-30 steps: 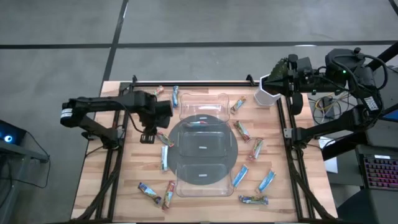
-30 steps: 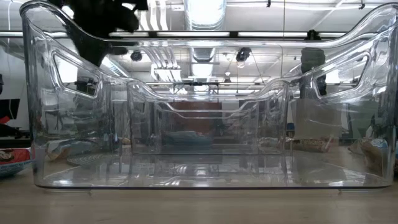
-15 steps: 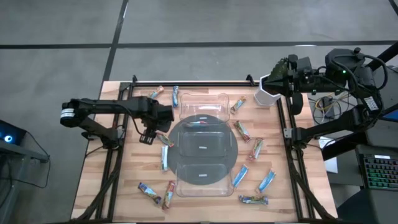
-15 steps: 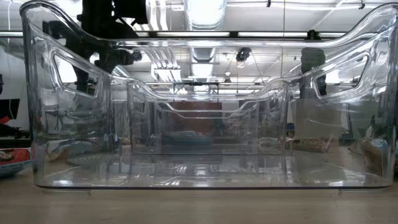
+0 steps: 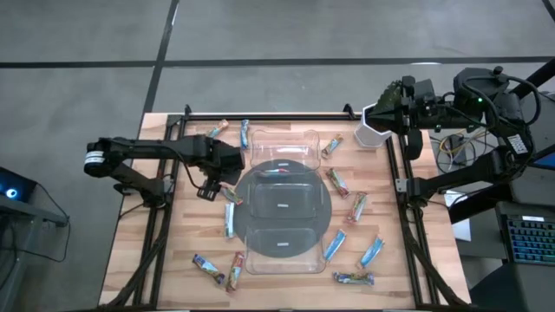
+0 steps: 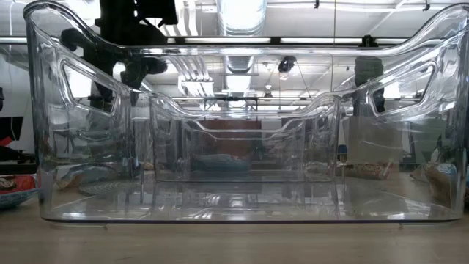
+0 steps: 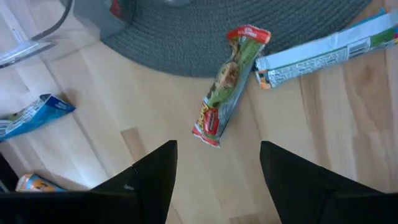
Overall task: Pick and place Granola Bars by type
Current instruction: Put the red granola bar into the top transparent bin
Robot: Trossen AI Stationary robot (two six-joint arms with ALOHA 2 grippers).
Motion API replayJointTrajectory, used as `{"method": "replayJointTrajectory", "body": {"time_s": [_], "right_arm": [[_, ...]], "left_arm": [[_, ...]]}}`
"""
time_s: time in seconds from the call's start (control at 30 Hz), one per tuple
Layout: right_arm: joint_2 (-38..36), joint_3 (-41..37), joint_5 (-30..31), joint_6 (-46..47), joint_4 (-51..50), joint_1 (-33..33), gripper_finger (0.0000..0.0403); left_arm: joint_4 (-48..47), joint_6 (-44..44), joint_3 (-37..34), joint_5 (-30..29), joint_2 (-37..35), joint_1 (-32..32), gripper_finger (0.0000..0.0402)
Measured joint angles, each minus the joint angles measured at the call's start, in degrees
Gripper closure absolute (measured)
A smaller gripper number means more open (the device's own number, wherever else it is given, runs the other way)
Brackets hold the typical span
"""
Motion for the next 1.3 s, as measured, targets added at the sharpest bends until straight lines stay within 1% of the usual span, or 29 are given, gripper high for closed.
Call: {"method": "replayJointTrajectory", "body": {"time_s": [0.07,0.23,0.37,0.5,0.57,0.7,0.77,0.93,1.1,1.3], "right_arm": [[0.0,0.0,0.0,0.0,0.0,0.0,0.0394],[0.0,0.0,0.0,-0.2,0.0,0.0,0.0394],[0.0,0.0,0.0,-0.5,0.0,0.0,0.0394],[0.0,-0.1,0.0,-0.6,0.0,0.0,0.0394],[0.0,-0.1,0.0,-0.6,0.0,0.0,0.0394],[0.0,-0.1,-0.1,-0.5,0.0,0.0,0.0394],[0.0,-0.1,-0.1,-0.5,0.0,0.0,0.0394],[0.0,-0.1,-0.1,-0.4,0.0,0.0,0.0394],[0.0,-0.4,-0.1,-0.4,0.0,0.0,0.0394],[0.0,-1.3,-0.1,-0.4,0.0,0.0,0.0394]], "left_arm": [[0.0,-0.3,0.0,-1.2,0.0,0.0,0.0188],[0.0,-2.7,0.0,-1.3,0.0,0.0,0.0189],[0.1,-1.4,-0.1,-1.3,0.0,0.0,0.0189],[1.2,-0.8,-0.5,1.4,0.0,0.1,0.0189],[3.9,-0.2,-1.6,2.9,0.0,0.0,0.0189],[10.2,0.4,-4.6,3.3,0.0,0.0,0.0189],[10.6,1.1,-6.2,3.3,0.0,0.0,0.0189],[10.8,7.9,-11.4,3.4,-0.1,0.0,0.0189],[14.7,13.9,-17.1,3.0,-0.1,0.0,0.0189],[20.3,14.2,-20.0,1.8,-0.1,0.1,0.0189]]}}
